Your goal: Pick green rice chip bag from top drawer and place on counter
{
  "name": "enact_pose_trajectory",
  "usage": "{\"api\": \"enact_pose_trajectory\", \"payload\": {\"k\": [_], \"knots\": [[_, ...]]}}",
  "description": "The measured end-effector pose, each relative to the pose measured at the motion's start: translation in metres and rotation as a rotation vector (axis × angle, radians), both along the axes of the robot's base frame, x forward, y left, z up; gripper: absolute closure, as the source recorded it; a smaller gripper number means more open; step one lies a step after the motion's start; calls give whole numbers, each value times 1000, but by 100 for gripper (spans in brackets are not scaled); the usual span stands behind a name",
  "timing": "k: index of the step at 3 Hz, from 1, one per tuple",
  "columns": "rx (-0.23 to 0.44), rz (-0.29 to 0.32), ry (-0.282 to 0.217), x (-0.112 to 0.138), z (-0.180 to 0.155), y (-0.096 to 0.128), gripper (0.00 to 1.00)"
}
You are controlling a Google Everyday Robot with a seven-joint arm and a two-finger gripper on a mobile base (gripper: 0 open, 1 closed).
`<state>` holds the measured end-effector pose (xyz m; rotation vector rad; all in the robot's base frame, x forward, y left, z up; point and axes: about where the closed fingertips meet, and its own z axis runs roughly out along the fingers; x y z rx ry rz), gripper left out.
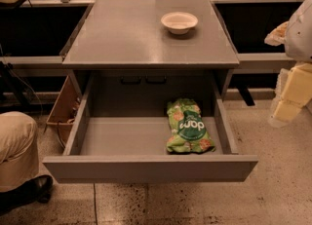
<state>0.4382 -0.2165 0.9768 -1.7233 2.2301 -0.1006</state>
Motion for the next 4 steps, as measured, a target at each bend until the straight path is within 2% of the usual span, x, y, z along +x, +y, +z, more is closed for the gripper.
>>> {"api": "enact_pose_trajectory", "payload": {"k": [1, 2, 3, 4], "knots": [[0, 0, 0, 0, 0, 0, 0], [29, -6, -2, 13, -21, 4, 0], [101, -26, 13, 47, -73, 18, 0], [157, -54, -2, 80, -116, 33, 0]]}}
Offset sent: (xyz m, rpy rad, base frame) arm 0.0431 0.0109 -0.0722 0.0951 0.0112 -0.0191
